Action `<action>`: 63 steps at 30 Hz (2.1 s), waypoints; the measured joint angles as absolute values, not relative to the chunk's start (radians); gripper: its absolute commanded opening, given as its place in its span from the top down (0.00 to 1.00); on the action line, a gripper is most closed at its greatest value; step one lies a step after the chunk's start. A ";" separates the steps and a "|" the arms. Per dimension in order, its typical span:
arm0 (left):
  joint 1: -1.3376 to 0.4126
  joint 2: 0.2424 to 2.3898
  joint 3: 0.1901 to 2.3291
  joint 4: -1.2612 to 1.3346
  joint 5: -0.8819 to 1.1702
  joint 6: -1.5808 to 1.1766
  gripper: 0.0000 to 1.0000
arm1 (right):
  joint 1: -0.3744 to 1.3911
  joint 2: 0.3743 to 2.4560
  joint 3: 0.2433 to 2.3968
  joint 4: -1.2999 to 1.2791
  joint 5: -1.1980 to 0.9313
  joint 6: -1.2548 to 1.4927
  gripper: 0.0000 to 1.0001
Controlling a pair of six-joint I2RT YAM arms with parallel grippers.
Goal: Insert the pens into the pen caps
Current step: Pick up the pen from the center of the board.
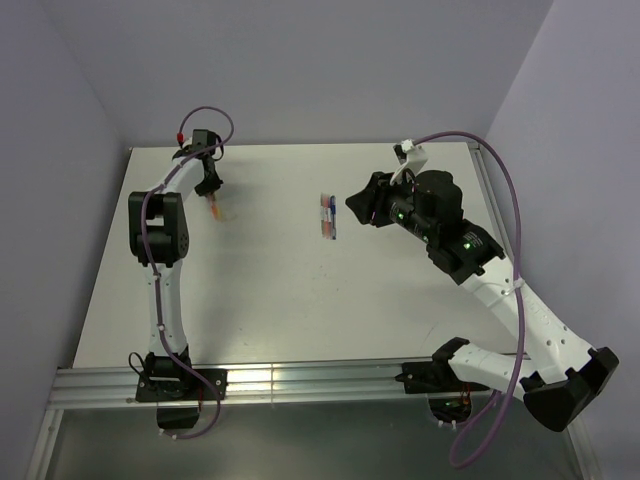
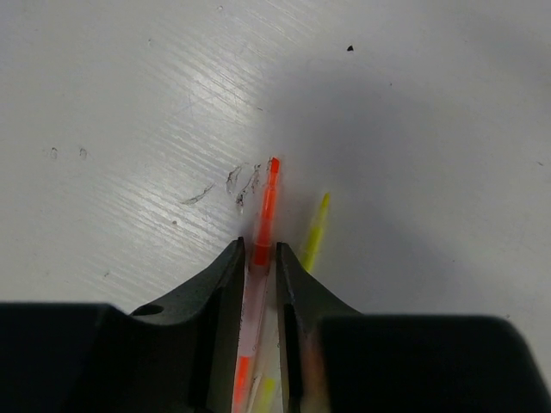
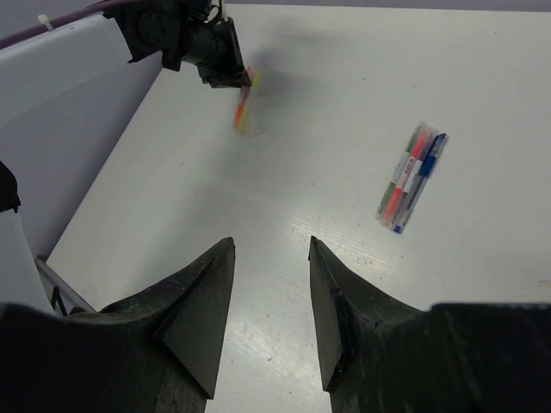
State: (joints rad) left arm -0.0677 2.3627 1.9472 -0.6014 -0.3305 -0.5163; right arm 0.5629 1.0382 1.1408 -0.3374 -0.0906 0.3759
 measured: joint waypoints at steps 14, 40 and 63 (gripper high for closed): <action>-0.060 2.359 1.943 -0.591 -0.314 -0.511 1.00 | 0.563 1.050 1.141 -0.338 -0.091 0.373 0.53; -0.184 1.540 1.425 -0.334 0.035 -0.617 1.00 | 0.563 1.104 1.105 -0.148 -0.368 0.410 0.50; -0.467 1.094 0.986 0.339 0.260 -0.885 1.00 | 0.563 1.258 1.103 0.190 -0.591 0.498 0.48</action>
